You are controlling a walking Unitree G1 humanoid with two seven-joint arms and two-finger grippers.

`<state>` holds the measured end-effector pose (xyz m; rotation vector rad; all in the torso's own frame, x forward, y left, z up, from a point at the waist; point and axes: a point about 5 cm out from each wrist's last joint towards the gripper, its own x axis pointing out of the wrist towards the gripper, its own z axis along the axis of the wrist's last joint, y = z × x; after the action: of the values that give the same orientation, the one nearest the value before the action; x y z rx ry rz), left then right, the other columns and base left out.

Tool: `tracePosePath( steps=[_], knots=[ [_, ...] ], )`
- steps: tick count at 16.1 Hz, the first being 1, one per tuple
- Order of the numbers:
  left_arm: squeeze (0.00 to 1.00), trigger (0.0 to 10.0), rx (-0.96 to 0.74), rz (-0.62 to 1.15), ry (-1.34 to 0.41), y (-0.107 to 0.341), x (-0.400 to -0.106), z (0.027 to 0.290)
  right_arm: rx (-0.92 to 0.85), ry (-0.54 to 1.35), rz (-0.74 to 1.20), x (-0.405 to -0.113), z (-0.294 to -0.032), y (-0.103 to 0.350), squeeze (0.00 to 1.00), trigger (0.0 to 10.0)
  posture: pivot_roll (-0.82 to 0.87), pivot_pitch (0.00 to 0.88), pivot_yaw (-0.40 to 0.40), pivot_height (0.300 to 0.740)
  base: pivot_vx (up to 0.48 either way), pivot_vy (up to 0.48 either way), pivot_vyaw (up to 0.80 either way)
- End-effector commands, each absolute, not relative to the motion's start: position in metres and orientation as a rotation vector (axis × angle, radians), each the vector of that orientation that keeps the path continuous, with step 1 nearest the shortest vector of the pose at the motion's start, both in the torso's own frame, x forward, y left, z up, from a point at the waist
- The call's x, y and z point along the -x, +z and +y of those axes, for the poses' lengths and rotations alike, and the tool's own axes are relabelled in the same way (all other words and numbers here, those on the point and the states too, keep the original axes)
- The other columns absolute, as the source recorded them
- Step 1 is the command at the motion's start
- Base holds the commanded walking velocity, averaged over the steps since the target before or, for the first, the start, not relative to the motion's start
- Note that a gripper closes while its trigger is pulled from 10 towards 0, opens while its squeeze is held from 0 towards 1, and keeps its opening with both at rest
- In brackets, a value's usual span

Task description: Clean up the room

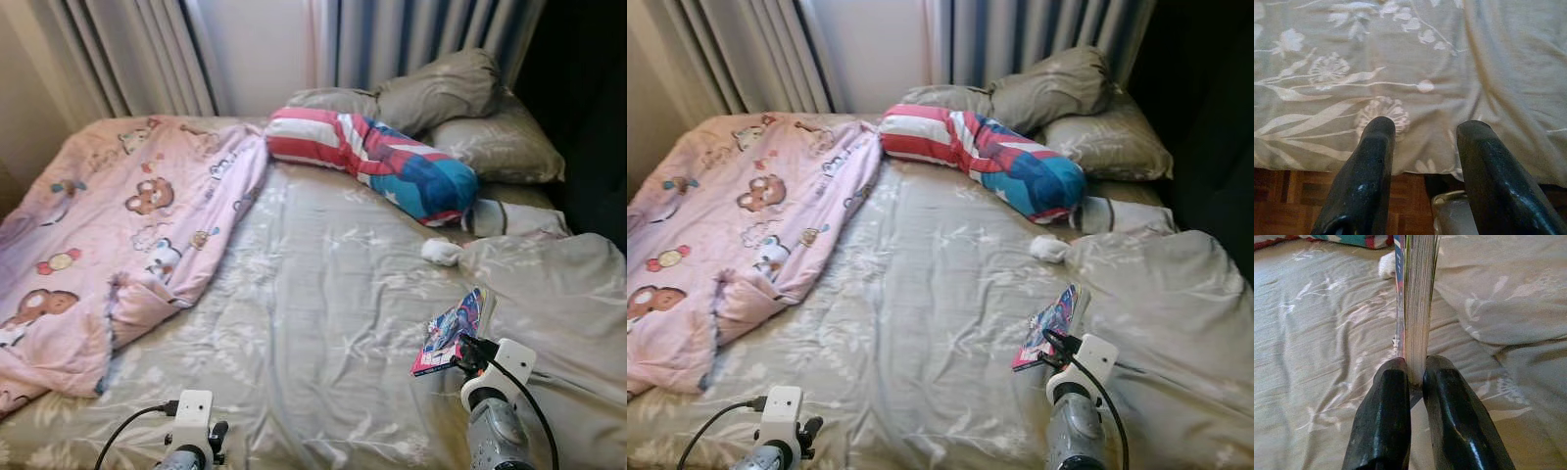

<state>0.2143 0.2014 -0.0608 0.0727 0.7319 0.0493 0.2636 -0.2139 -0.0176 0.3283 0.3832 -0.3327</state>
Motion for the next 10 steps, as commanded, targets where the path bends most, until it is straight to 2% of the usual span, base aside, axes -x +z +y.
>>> tracePosePath(
  steps=[1, 10],
  knots=[
    [0.00, 10.0, -0.075, 0.732, 0.060, -0.0613, -0.2124, 0.2038, -0.313, -0.338, 0.335, -0.2684, -0.2186, -0.0103, 0.00, 10.0, 0.03, 0.038, 0.013, 0.740, 0.000, 0.000, 0.00],
    [0.00, 10.0, -0.103, 0.725, 0.053, -0.0597, -0.2144, 0.2055, -0.309, -0.338, 0.340, -0.2679, -0.2189, -0.0108, 0.00, 10.0, 0.03, 0.016, 0.015, 0.740, 0.000, 0.000, 0.00]
  ],
)
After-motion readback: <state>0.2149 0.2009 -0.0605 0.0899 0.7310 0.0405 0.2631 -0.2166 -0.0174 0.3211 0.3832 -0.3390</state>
